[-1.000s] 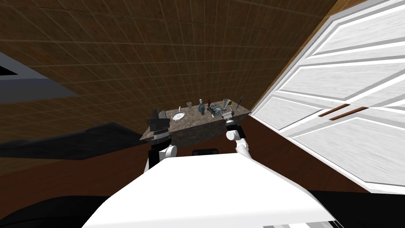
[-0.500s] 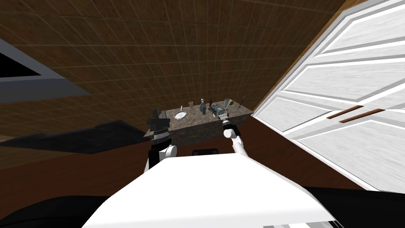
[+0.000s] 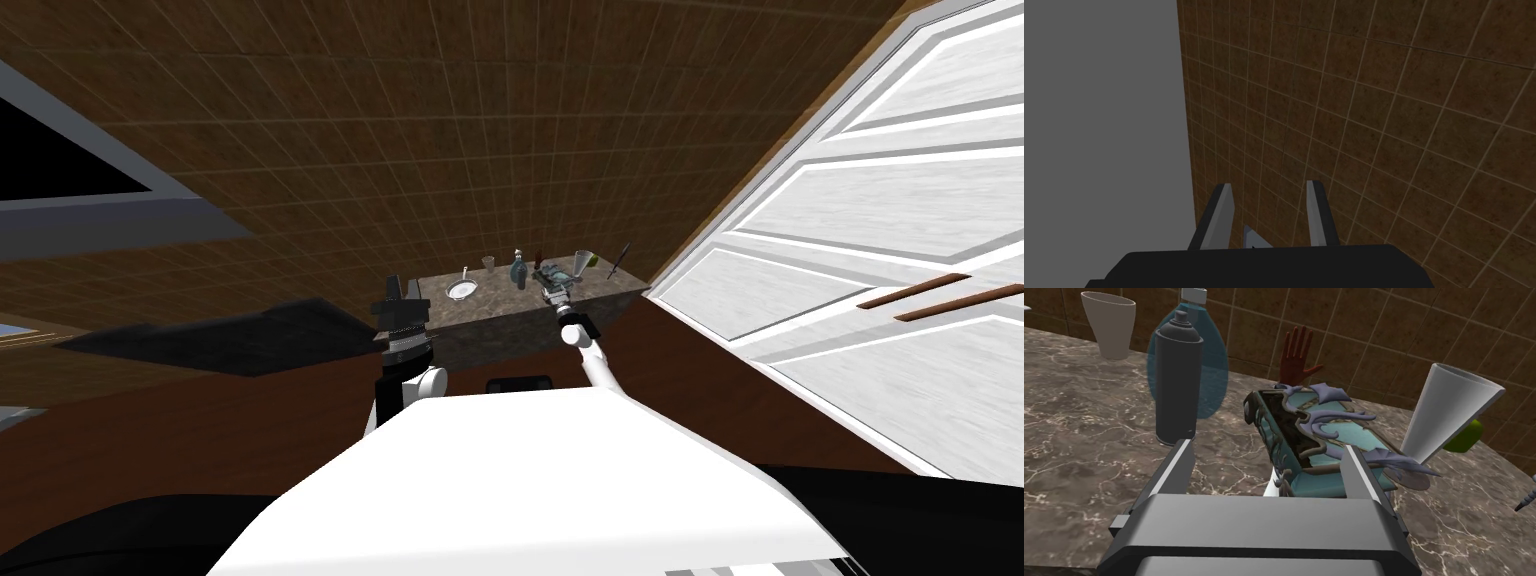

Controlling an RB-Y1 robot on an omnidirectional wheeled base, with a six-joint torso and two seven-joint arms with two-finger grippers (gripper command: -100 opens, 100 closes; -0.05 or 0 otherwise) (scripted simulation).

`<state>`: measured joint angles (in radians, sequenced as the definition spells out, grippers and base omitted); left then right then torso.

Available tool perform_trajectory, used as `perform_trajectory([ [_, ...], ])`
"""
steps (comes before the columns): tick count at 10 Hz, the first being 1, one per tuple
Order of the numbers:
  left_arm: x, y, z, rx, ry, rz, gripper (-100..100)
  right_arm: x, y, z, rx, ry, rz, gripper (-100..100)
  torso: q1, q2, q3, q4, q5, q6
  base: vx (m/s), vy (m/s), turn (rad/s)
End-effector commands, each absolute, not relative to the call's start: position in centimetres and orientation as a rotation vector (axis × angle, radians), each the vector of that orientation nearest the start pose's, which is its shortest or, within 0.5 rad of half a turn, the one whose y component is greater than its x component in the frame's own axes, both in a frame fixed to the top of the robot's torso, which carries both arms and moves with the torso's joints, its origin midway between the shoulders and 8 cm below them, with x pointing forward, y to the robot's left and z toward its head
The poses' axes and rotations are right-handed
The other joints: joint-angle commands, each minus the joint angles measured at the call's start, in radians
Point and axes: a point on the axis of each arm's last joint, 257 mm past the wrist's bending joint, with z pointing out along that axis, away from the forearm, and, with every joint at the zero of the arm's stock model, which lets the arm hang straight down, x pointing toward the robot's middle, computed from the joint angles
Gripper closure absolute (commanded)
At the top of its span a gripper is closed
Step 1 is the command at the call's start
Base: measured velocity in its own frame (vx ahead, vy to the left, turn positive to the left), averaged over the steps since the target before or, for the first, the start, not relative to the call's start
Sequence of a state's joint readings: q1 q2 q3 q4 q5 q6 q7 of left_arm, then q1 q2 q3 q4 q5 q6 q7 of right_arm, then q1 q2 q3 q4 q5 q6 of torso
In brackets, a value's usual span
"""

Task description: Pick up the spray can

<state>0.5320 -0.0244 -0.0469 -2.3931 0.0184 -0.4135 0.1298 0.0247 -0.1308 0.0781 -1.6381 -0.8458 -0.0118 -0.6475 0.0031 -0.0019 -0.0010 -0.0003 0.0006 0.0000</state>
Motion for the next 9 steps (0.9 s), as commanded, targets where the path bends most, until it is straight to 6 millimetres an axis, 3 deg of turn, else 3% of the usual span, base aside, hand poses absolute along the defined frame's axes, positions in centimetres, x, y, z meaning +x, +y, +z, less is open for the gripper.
perform_trajectory([
  [1, 33.4, 27.1, 4.8, -0.742, 0.543, -1.469, 0, 54.2, -20.6, -22.6, -2.225, -0.232, -2.222, -100, 0.000, 0.000, 0.000, 0.000, 0.000, 0.000, 0.037, 0.046, 0.095],
  [5, 33.4, 27.1, 4.8, -0.742, 0.543, -1.469, 0, 55.0, -19.0, -25.8, -2.232, -0.120, -2.049, -100, -0.001, -0.001, -0.001, 0.000, 0.000, 0.000, 0.045, 0.033, 0.066],
  [9, 33.4, 27.1, 4.8, -0.742, 0.543, -1.469, 0, 55.7, -17.8, -27.7, -2.224, -0.035, -1.930, -100, -0.002, -0.003, -0.002, -0.001, 0.000, 0.000, 0.086, 0.014, 0.054],
])
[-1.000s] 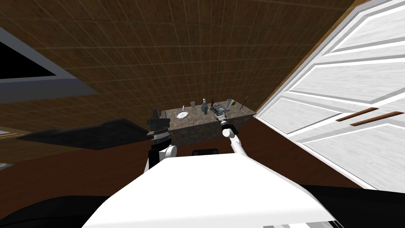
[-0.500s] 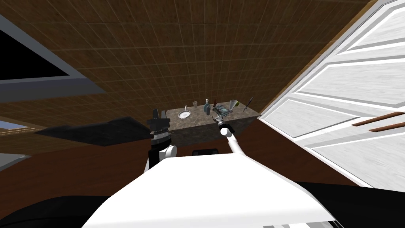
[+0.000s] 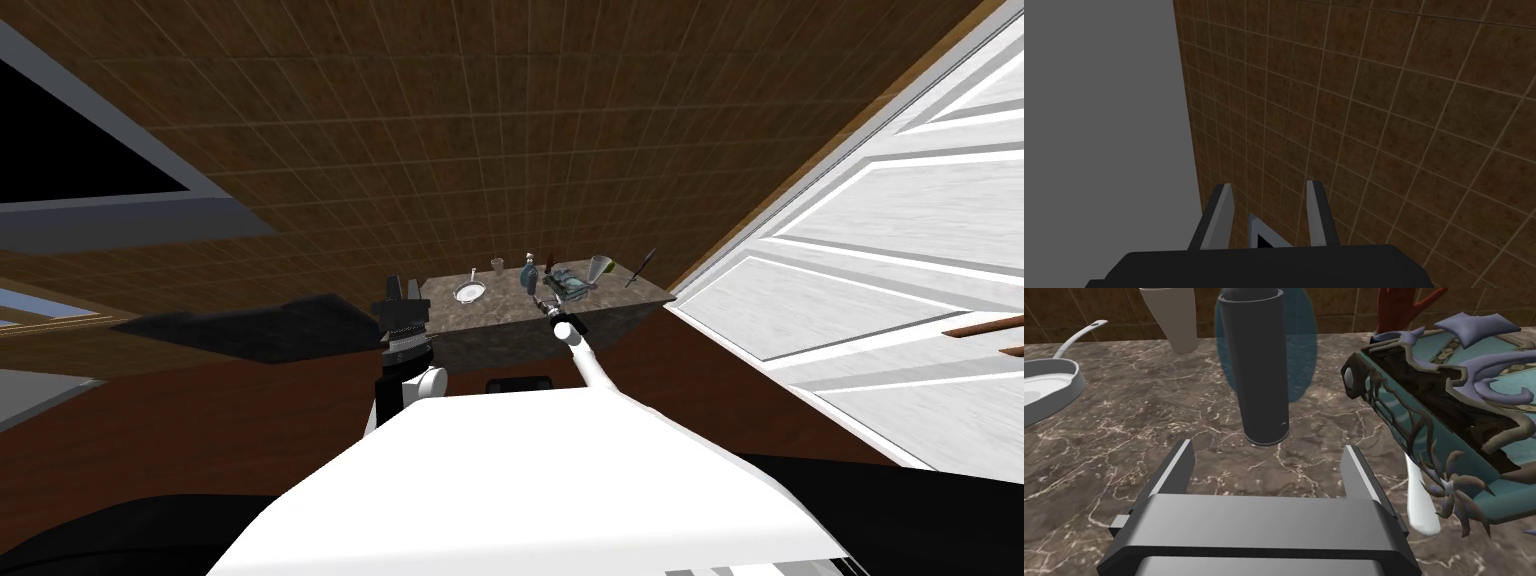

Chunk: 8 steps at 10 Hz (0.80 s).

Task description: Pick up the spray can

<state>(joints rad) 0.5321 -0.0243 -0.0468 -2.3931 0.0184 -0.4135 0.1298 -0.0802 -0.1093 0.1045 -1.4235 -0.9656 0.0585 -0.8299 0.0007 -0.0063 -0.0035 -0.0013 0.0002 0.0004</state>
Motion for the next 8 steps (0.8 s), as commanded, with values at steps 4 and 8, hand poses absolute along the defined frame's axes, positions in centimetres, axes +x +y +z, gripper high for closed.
perform_trajectory([
  [4, 33.4, 27.1, 4.8, -0.742, 0.543, -1.469, 0, 56.7, -16.9, -28.0, -2.198, 0.029, -1.862, -100, 0.002, -0.006, -0.003, -0.001, 0.000, 0.000, 0.173, 0.013, 0.051],
  [8, 33.4, 27.1, 4.8, -0.742, 0.543, -1.469, 0, 56.9, -19.4, -28.6, -2.223, 0.059, -1.874, -100, 0.000, 0.003, 0.001, 0.000, 0.000, 0.000, 0.077, 0.006, 0.065],
])
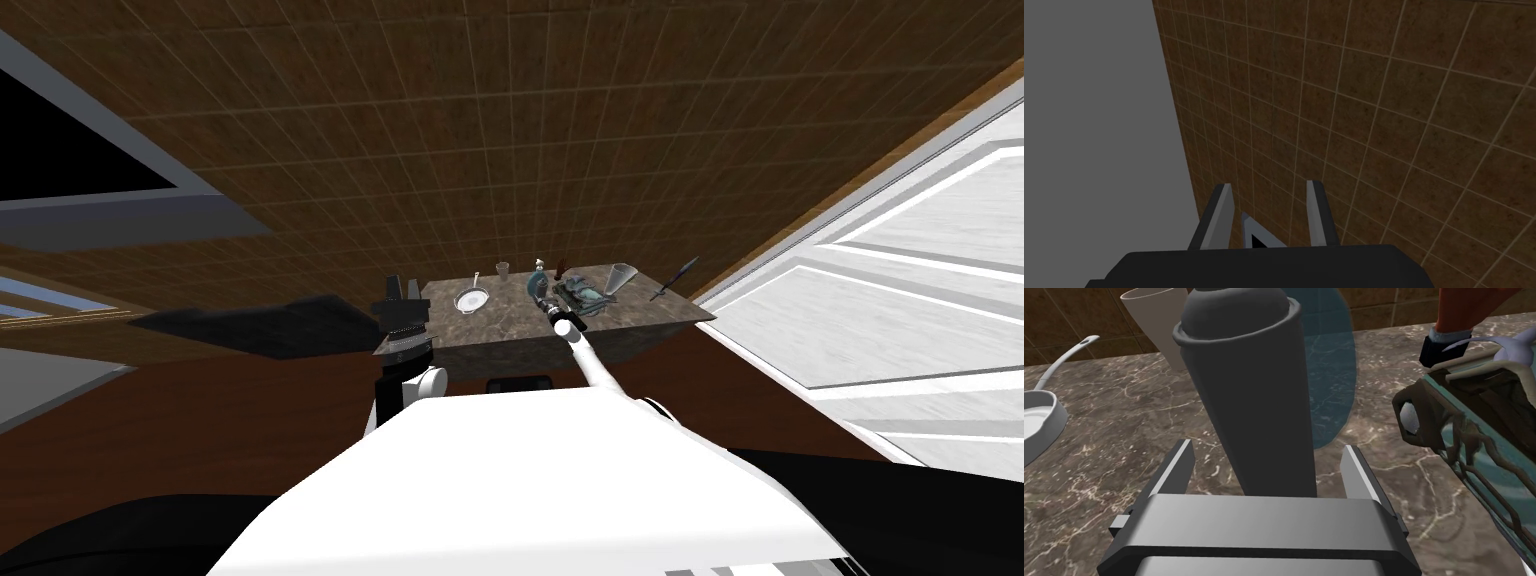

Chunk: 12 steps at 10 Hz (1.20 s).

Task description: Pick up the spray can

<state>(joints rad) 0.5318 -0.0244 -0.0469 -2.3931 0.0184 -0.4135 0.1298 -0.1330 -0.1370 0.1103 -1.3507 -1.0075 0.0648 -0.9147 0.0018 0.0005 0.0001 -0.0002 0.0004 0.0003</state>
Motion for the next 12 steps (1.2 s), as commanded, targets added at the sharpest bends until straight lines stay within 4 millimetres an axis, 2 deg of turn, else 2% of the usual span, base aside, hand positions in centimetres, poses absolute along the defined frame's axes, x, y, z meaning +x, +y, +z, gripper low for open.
perform_trajectory([
  [1, 33.4, 27.1, 4.8, -0.742, 0.543, -1.469, 0, 56.9, -19.4, -28.6, -2.219, 0.070, -1.868, -100, 0.000, 0.000, 0.000, 0.000, 0.000, 0.000, -0.040, 0.026, 0.157],
  [2, 33.4, 27.1, 4.8, -0.742, 0.543, -1.469, 0, 57.0, -22.1, -29.2, -2.250, 0.085, -1.886, -100, 0.000, 0.002, 0.001, 0.001, 0.000, 0.000, -0.053, 0.035, 0.272],
  [3, 33.4, 27.1, 4.8, -0.742, 0.543, -1.470, 0, 57.0, -22.1, -29.2, -2.241, 0.110, -1.875, -100, 0.001, 0.003, 0.002, 0.001, 0.000, 0.000, -0.040, 0.031, 0.091],
  [4, 33.4, 27.1, 4.8, -0.742, 0.543, -1.469, 0, 57.1, -24.6, -29.7, -2.270, 0.122, -1.896, -100, 0.001, 0.003, 0.002, 0.001, 0.000, 0.001, -0.036, 0.057, 0.207],
  [6, 33.4, 27.1, 4.8, -0.742, 0.543, -1.469, 0, 57.1, -24.9, -29.6, -2.259, 0.150, -1.885, -100, 0.002, 0.002, 0.002, 0.001, 0.000, 0.001, -0.025, 0.031, 0.049],
  [7, 33.4, 27.1, 4.8, -0.742, 0.543, -1.469, 0, 57.1, -27.5, -29.9, -2.284, 0.171, -1.906, -100, 0.000, 0.002, 0.001, 0.001, 0.000, 0.001, -0.035, 0.031, 0.261],
  [8, 33.4, 27.1, 4.8, -0.742, 0.543, -1.470, 0, 57.1, -27.7, -29.8, -2.275, 0.191, -1.898, -100, 0.000, 0.002, 0.001, 0.001, 0.000, 0.000, -0.032, 0.028, 0.120],
  [9, 33.4, 27.1, 4.8, -0.742, 0.543, -1.469, 0, 57.1, -30.5, -29.9, -2.300, 0.206, -1.926, -100, 0.000, 0.002, 0.001, 0.001, 0.000, 0.001, -0.044, 0.052, 0.212],
  [10, 33.4, 27.1, 4.8, -0.742, 0.543, -1.469, 0, 57.1, -30.5, -29.9, -2.288, 0.232, -1.915, -100, 0.001, 0.003, 0.002, 0.001, 0.000, 0.000, -0.040, 0.037, 0.111],
  [11, 33.4, 27.1, 4.8, -0.742, 0.543, -1.469, 0, 57.0, -33.3, -29.8, -2.311, 0.246, -1.945, -100, 0.001, 0.003, 0.002, 0.001, 0.000, 0.001, -0.037, 0.047, 0.210],
  [12, 33.4, 27.1, 4.8, -0.742, 0.543, -1.469, 0, 57.0, -33.3, -29.8, -2.297, 0.273, -1.934, -100, 0.001, 0.003, 0.002, 0.001, 0.000, 0.000, -0.034, 0.033, 0.120],
])
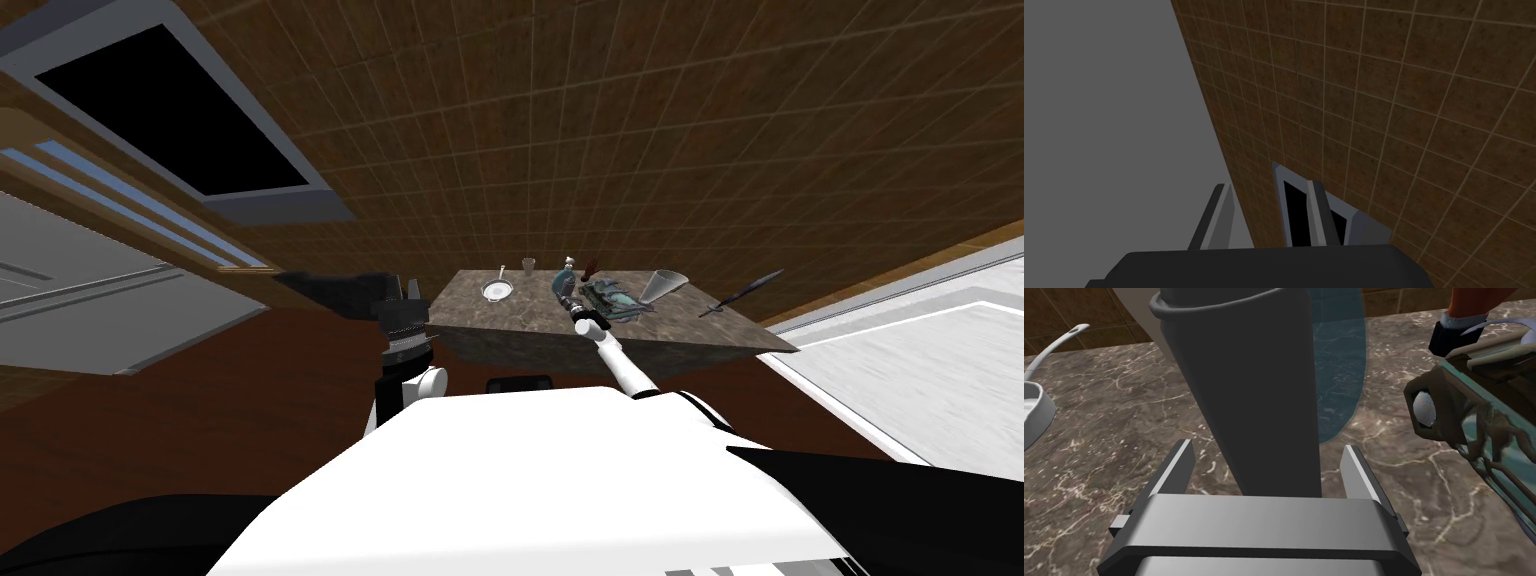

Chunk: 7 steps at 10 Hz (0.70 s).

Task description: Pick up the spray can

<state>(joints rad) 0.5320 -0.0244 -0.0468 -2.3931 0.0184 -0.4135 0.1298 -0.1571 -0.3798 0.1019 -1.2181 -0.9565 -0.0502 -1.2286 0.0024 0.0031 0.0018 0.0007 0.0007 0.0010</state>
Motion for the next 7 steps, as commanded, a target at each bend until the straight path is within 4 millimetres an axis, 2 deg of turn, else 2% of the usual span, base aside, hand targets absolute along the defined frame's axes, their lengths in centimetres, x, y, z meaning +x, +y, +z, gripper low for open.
perform_trajectory([
  [1, 33.4, 27.1, 4.8, -0.742, 0.543, -1.469, 0, 56.9, -36.0, -29.5, -2.318, 0.283, -1.967, -100, 0.000, 0.000, 0.000, 0.000, 0.000, 0.000, -0.047, 0.045, 0.225],
  [2, 33.4, 27.1, 4.8, -0.742, 0.543, -1.469, 0, 56.9, -36.2, -29.5, -2.302, 0.313, -1.957, -100, 0.000, 0.000, 0.000, 0.000, 0.000, -0.001, -0.032, 0.038, 0.113],
  [3, 33.4, 27.1, 4.8, -0.742, 0.543, -1.469, 0, 56.7, -39.1, -29.0, -2.319, 0.327, -1.993, -100, 0.000, 0.000, 0.000, 0.000, 0.000, 0.000, -0.035, 0.054, 0.222],
  [4, 33.4, 27.1, 4.8, -0.742, 0.543, -1.469, 0, 56.7, -39.1, -29.0, -2.304, 0.352, -1.982, -100, 0.001, 0.000, 0.000, 0.000, 0.000, -0.001, -0.028, 0.040, 0.132],
  [5, 33.4, 27.1, 4.8, -0.742, 0.543, -1.469, 0, 56.5, -41.6, -28.4, -2.318, 0.364, -2.018, -100, 0.000, 0.000, 0.000, 0.000, 0.000, 0.000, -0.031, 0.060, 0.244],
  [7, 33.4, 27.1, 4.8, -0.742, 0.543, -1.469, 0, 56.5, -41.9, -28.3, -2.303, 0.391, -2.010, -100, 0.001, 0.000, 0.000, 0.000, 0.000, 0.000, -0.019, 0.029, 0.042],
])
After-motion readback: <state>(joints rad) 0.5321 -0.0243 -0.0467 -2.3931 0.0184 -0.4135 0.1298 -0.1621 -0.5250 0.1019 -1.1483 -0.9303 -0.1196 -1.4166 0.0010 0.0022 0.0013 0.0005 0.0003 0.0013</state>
